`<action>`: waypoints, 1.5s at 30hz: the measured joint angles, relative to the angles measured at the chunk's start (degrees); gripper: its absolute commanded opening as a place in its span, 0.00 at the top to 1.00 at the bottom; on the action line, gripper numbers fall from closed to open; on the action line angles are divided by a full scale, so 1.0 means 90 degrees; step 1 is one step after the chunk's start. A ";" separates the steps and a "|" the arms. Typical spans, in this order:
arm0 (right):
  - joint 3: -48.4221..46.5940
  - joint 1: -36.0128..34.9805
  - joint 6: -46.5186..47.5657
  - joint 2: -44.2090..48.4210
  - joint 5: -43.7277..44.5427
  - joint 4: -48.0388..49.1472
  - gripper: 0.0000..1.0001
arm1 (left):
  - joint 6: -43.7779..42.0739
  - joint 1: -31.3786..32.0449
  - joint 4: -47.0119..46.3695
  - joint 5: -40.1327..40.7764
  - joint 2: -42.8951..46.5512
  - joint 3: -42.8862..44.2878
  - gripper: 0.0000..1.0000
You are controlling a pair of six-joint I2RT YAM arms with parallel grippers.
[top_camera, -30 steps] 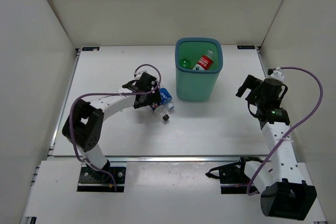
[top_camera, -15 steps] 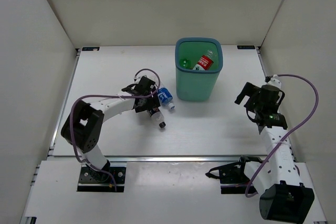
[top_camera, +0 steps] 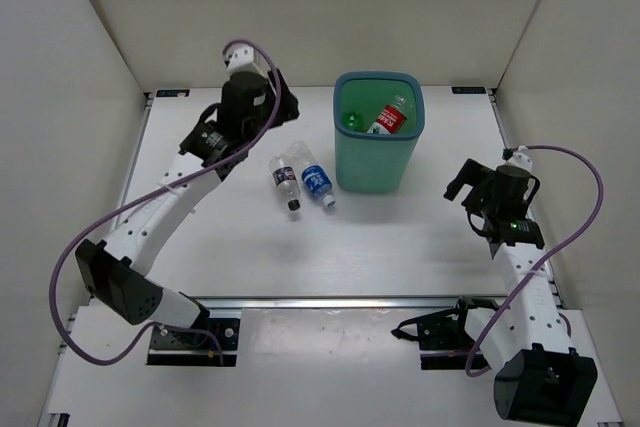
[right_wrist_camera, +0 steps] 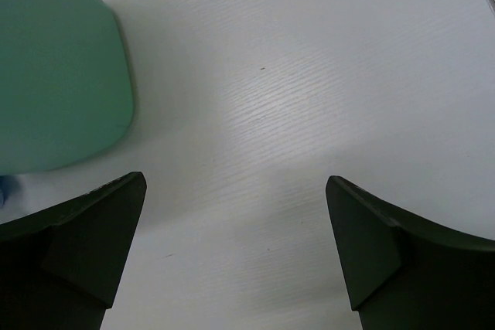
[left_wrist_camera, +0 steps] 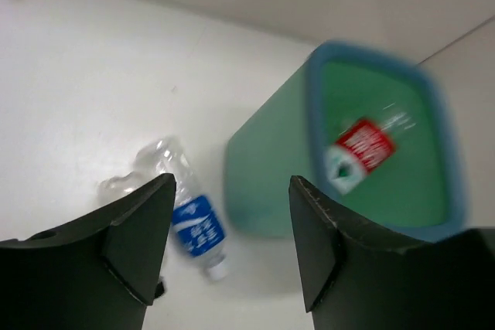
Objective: Put the plastic bottles in the bin
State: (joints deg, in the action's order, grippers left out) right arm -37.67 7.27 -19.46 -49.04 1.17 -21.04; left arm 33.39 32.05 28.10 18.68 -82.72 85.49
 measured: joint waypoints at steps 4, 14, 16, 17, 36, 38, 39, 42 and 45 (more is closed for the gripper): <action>0.0061 0.0044 -0.0036 0.0070 -0.0027 0.0078 0.01 | -0.0323 0.0168 -0.0308 0.0216 -0.0185 0.1401 0.33; 0.0211 0.0270 -0.0102 0.0313 -0.0041 0.0022 0.00 | 0.0109 -0.1035 -0.0520 0.0044 -0.0967 -0.0051 0.01; 0.0206 0.0197 -0.0100 0.0257 -0.0019 -0.0012 0.00 | 0.0185 -0.1205 -0.0537 -0.0087 -0.1778 0.0024 0.01; 0.0206 0.0155 -0.0100 0.0236 -0.0010 -0.0036 0.01 | 0.0228 -0.1239 -0.0529 -0.0112 -0.2174 0.0066 0.01; 0.0148 0.0316 -0.0180 0.0342 0.0146 -0.0413 0.01 | 0.0712 -0.1299 -0.0194 -0.0483 -0.4012 0.0610 0.01; 0.0148 0.0257 -0.0206 0.0318 0.0155 -0.0415 0.01 | 0.0641 -0.1229 -0.0318 -0.0493 -0.4012 0.0544 0.01; 0.0148 0.0236 -0.0226 0.0313 0.0160 -0.0415 0.00 | 0.0563 -0.1166 -0.0425 -0.0539 -0.4012 0.0474 0.01; 0.0148 0.0202 -0.0294 0.0313 0.0153 -0.0413 0.01 | 0.0313 -0.0935 -0.0692 -0.0733 -0.4010 0.0039 0.02; 0.0151 0.0197 -0.0347 0.0321 0.0153 -0.0410 0.00 | 0.0119 -0.0729 -0.0848 -0.0877 -0.3917 -0.0440 0.10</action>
State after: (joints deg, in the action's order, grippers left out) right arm -36.32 9.04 -22.59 -46.15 2.55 -24.73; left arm 34.46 25.50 20.47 10.79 -117.97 81.54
